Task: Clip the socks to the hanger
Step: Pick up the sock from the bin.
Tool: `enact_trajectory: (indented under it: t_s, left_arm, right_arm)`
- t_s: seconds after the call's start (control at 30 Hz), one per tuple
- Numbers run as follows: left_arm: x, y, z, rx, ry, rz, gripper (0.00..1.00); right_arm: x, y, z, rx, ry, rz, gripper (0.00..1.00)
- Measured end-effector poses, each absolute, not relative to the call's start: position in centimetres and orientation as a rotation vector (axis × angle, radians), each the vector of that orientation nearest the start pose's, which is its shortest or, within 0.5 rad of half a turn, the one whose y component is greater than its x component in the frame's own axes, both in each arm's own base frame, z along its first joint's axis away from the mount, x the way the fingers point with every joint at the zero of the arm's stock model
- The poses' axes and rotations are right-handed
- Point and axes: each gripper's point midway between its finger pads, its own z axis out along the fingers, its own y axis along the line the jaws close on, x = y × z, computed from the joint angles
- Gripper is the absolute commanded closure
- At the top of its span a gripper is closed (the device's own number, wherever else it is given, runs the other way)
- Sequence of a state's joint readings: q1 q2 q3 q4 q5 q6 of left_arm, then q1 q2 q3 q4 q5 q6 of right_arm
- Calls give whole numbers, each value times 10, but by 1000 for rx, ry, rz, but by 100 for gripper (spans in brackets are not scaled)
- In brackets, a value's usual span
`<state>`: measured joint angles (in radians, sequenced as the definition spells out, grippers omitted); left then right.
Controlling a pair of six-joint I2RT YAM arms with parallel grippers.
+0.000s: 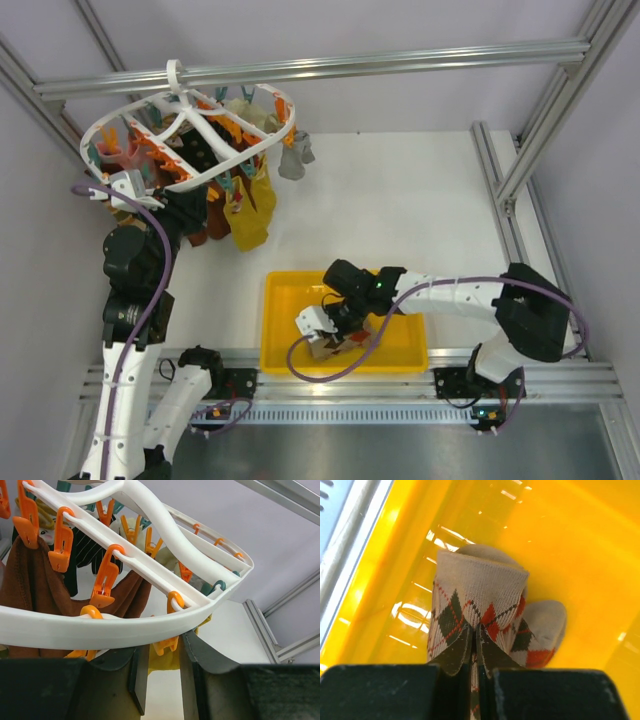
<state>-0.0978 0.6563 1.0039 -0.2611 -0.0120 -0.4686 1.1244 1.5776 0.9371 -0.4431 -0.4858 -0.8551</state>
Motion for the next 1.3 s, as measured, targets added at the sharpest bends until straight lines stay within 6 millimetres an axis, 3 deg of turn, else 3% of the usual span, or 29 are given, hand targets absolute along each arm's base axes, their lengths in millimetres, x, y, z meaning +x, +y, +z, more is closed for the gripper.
enact_trajectory:
  t_s: [0.13, 0.23, 0.37, 0.57, 0.9, 1.1, 1.3]
  left_arm:
    - [270, -43, 399, -285, 1473, -450, 100]
    - [270, -44, 399, -284, 1474, -451, 100]
    - [270, -44, 399, -284, 1474, -451, 100]
    - [270, -44, 399, -283, 1474, -453, 100]
    - [270, -45, 399, -289, 1474, -464, 100]
    - [269, -48, 399, -286, 1476, -485, 100]
    - [269, -50, 399, -286, 1479, -504, 100]
  right_arm:
    - [113, 339, 93, -2153, 1322, 787, 100]
    - [138, 346, 137, -1996, 1327, 840, 100]
    - [168, 339, 179, -1812, 1358, 900, 100]
    - [194, 337, 220, -1611, 1387, 972, 100]
    - [222, 335, 277, -1421, 1333, 968, 100]
    - [214, 360, 312, -1346, 1239, 1036, 100]
    - [181, 414, 342, -1304, 1090, 1173, 100]
